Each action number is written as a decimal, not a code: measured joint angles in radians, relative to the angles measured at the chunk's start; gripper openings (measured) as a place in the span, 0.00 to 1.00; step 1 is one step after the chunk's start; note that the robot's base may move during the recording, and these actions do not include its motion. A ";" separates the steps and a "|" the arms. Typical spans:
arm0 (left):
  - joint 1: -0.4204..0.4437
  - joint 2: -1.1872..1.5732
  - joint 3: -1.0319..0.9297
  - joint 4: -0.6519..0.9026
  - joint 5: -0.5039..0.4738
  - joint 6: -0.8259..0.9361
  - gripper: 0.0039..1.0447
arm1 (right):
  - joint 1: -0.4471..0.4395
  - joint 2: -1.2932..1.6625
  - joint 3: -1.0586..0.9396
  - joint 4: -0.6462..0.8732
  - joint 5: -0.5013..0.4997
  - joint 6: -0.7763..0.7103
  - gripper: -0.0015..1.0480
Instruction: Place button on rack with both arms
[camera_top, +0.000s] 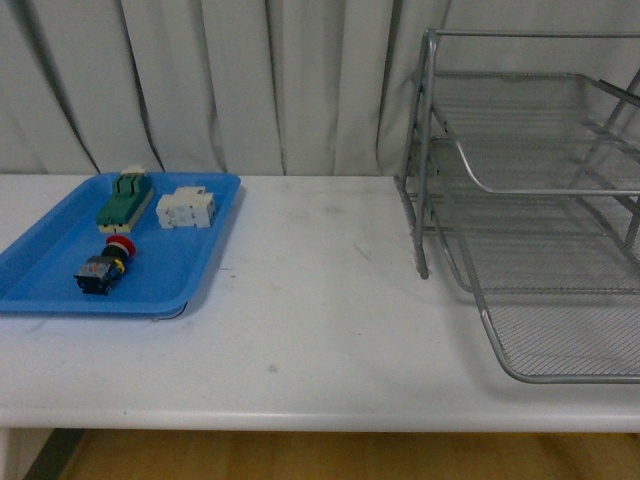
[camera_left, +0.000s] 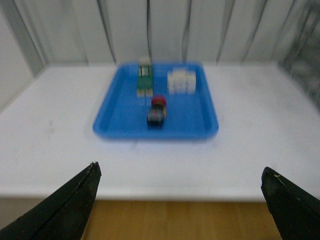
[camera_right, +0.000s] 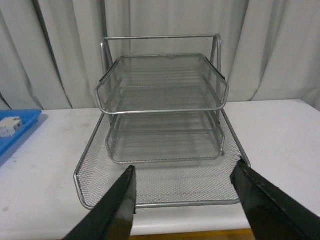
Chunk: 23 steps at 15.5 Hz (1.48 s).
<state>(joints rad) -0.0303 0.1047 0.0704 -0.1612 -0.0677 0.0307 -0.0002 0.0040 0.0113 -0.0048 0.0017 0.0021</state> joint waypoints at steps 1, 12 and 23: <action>0.025 0.212 0.065 0.056 0.037 0.026 0.94 | 0.000 0.000 0.000 0.002 -0.002 0.000 0.73; 0.122 1.863 0.937 0.391 0.174 0.151 0.94 | 0.000 0.000 0.000 0.001 -0.002 0.000 0.94; 0.136 2.266 1.394 0.210 0.135 0.082 0.79 | 0.000 0.000 0.000 0.002 -0.002 0.000 0.94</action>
<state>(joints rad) 0.1059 2.3703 1.4639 0.0490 0.0669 0.1123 -0.0002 0.0040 0.0113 -0.0032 0.0002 0.0025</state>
